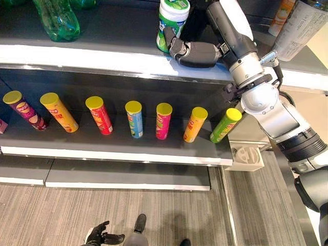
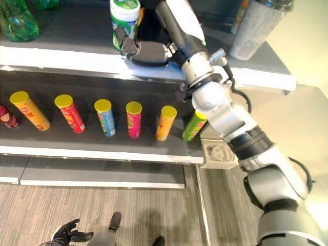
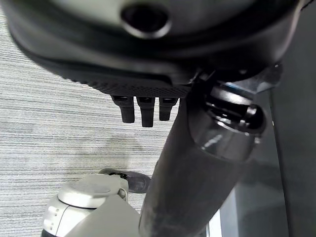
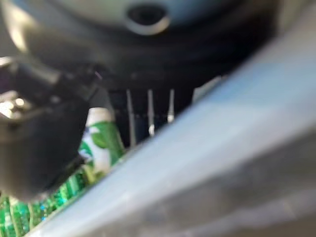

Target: Put the goods on the table back onto the shelves and tidy them up.

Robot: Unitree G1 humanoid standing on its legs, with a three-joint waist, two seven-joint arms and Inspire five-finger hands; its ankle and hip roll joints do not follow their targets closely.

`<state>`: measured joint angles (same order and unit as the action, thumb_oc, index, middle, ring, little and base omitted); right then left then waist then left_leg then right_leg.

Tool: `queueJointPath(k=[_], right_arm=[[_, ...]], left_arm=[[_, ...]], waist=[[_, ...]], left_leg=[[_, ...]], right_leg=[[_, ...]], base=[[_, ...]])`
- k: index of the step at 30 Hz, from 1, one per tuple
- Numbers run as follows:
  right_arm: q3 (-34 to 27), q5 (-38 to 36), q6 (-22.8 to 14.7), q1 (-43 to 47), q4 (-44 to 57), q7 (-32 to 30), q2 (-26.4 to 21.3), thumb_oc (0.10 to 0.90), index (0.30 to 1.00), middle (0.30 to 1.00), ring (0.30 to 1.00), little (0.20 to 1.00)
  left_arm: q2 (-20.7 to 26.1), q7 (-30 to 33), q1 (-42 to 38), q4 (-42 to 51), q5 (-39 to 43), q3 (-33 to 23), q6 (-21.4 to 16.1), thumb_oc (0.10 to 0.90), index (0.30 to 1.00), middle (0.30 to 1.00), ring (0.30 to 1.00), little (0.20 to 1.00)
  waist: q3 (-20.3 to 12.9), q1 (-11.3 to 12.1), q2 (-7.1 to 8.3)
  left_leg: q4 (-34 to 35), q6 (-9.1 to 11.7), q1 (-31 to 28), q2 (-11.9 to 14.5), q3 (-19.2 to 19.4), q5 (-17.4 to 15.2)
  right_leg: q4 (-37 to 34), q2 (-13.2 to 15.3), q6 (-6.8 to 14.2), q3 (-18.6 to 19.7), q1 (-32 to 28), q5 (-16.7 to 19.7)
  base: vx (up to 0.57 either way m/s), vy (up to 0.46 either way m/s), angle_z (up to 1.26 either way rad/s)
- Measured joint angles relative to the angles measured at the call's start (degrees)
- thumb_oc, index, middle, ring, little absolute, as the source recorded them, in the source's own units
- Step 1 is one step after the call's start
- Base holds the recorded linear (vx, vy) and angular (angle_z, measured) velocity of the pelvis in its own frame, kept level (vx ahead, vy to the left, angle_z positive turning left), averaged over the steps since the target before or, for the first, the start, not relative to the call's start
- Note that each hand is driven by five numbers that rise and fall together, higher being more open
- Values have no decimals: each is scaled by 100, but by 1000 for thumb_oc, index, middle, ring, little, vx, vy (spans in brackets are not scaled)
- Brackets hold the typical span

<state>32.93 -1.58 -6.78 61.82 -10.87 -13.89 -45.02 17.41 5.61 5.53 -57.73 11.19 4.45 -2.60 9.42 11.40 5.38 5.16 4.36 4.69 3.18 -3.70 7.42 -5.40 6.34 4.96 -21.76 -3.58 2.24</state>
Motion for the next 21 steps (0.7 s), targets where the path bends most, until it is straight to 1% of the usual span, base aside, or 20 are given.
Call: queueJointPath(k=[12, 19, 21], right_arm=[[34, -16, 1, 0, -6, 3, 3, 800, 900, 900, 900, 900], [24, -19, 7, -4, 32, 1, 18, 800, 900, 900, 900, 900], [-61, -17, 44, -55, 232, -2, 15, 800, 900, 900, 900, 900]], left_arm=[[0, 2, 17, -8, -4, 0, 0, 800, 900, 900, 900, 900], [0, 2, 36, -9, -8, -1, 1, 800, 900, 900, 900, 900], [0, 2, 47, -8, -12, -4, 3, 800, 900, 900, 900, 900]], waist=[[-1, -17, 1], [-2, -127, 0], [-2, -158, -1]], left_leg=[[0, 0, -42, 1, 5, 0], [0, -1, -73, 2, 12, -1], [1, -2, -75, 2, 20, -2]], right_leg=[[1, -1, -1, 3, -44, 5], [0, 1, -1, 8, -72, 5], [0, 2, -1, 14, -71, 5]], base=[[0, 0, 0], [0, 0, 0], [0, 0, 0]])
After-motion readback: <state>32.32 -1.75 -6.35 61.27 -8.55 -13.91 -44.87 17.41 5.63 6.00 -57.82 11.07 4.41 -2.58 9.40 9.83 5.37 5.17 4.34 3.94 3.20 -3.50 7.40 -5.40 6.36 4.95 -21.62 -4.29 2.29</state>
